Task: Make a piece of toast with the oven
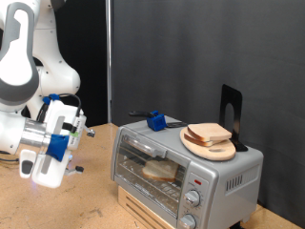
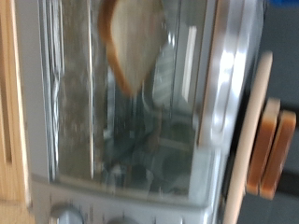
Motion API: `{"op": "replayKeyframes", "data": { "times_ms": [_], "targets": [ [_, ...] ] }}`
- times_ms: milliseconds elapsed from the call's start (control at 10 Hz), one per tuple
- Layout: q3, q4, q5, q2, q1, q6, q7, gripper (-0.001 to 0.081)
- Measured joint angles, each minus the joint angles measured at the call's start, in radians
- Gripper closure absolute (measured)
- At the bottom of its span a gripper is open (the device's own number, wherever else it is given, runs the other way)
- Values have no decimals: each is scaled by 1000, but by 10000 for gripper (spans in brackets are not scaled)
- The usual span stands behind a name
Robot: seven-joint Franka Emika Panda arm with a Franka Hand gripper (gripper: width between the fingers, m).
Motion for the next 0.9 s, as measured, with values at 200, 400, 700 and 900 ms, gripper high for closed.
{"op": "replayKeyframes", "data": {
  "times_ms": [200,400,700,900],
  "targets": [
    [11,70,66,60,1,28,27,0],
    [18,98,77,91,2,37,35,0],
    [26,185,-16,155,4,-63,78,0],
    [47,267,-15,229,18,-40,93,0]
  ]
}}
